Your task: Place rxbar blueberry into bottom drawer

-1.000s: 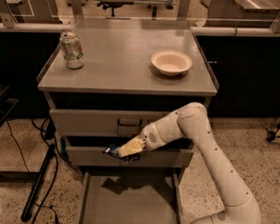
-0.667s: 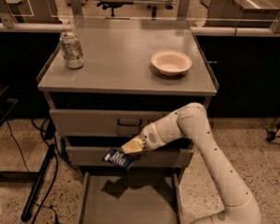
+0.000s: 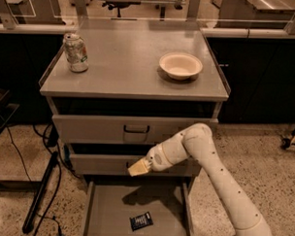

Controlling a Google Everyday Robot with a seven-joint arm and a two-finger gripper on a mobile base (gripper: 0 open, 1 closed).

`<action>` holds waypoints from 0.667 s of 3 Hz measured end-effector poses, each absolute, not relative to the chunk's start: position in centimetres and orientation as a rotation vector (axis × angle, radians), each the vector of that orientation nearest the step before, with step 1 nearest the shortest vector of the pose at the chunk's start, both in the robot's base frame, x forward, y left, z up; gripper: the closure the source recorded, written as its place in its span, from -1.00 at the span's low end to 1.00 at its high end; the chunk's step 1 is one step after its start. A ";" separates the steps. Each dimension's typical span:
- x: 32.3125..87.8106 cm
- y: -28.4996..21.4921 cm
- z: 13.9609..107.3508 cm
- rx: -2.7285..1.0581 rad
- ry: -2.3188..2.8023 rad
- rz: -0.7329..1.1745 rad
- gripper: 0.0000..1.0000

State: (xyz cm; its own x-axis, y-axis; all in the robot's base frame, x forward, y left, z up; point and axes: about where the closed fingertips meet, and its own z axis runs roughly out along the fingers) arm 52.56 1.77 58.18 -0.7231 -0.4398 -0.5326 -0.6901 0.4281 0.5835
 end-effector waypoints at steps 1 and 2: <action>51.9 1.9 55.7 -0.929 2.423 1.236 1.00; 51.9 1.9 55.7 -0.928 2.423 1.236 1.00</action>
Offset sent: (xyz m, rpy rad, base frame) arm -0.0061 0.0012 -0.0226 0.0109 0.0519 -0.0155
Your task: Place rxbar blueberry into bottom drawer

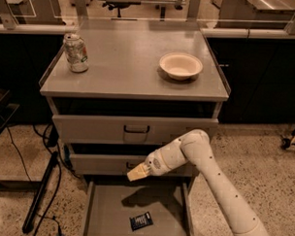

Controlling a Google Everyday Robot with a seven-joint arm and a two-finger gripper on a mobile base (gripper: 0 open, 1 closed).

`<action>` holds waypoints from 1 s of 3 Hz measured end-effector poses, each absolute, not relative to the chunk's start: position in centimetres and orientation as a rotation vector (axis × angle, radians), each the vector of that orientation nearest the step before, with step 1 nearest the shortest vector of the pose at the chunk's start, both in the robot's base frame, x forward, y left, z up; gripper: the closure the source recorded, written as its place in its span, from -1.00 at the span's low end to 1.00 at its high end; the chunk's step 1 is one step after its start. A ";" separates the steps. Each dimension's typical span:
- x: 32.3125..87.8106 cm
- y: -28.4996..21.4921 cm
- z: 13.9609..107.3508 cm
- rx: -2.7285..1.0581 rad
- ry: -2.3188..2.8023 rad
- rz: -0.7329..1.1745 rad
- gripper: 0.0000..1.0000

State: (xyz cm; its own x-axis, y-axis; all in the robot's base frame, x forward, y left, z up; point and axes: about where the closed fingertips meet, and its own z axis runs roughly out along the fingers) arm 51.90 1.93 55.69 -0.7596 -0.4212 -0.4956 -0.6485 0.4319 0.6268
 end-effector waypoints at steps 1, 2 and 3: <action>51.4 -1.1 55.6 -0.798 2.409 1.274 1.00; 48.0 -6.3 54.3 -0.598 2.465 1.255 1.00; 42.4 -13.0 52.2 -0.306 2.551 1.226 1.00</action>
Offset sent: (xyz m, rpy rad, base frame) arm -0.1038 -0.1931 -0.0155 0.0351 0.1386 -0.4774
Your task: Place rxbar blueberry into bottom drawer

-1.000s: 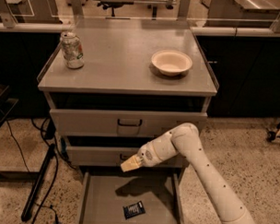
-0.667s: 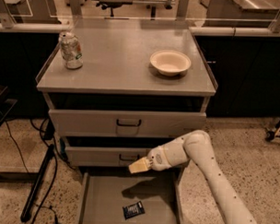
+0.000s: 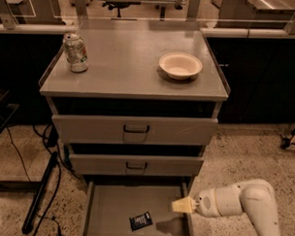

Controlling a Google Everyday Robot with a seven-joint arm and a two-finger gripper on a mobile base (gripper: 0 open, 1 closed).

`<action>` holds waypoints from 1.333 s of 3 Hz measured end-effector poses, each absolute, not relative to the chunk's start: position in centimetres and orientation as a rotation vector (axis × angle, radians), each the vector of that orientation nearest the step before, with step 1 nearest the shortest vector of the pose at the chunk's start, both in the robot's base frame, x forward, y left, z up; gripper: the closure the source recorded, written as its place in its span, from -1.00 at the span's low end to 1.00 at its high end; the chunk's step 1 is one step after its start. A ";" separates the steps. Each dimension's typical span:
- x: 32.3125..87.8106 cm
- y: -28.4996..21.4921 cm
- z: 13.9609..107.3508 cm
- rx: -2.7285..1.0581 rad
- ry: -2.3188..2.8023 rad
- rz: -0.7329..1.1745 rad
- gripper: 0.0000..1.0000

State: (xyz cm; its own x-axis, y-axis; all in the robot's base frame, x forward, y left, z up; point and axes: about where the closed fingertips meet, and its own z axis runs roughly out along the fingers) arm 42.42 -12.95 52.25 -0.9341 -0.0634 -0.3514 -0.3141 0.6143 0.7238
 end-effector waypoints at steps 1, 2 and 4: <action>37.4 -20.2 50.1 0.038 2.581 1.166 1.00; 32.5 -27.7 48.8 0.390 2.515 1.110 1.00; 32.8 -28.8 48.2 0.460 2.480 1.123 0.15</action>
Offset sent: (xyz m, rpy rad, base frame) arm -0.1839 -0.2517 -0.0443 0.0191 0.1959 -0.7830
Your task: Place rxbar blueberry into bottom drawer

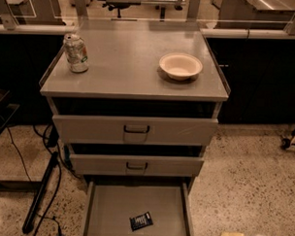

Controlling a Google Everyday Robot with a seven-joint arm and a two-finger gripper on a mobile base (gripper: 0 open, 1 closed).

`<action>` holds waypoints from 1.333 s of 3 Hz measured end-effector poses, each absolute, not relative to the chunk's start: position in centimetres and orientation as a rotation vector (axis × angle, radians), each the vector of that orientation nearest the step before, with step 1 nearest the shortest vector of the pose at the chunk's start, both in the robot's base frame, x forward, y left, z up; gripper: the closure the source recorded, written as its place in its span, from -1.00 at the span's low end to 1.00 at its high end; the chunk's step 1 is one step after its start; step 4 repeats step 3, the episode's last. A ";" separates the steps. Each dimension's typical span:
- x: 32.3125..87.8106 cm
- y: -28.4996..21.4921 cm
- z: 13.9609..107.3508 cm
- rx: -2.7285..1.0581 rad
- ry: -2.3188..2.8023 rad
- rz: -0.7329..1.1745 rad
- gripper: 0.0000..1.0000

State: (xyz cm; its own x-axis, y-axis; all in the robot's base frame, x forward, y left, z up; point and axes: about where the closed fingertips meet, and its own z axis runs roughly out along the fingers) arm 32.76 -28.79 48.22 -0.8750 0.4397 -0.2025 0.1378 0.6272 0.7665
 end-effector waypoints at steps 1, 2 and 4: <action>33.2 -28.8 47.9 0.474 2.475 1.133 -0.31; 33.2 -28.8 47.9 0.474 2.475 1.133 -0.78; 33.2 -28.8 47.9 0.474 2.475 1.133 -1.00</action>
Offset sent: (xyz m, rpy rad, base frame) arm 0.0037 -0.0003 -0.0030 0.0088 0.0027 -0.0065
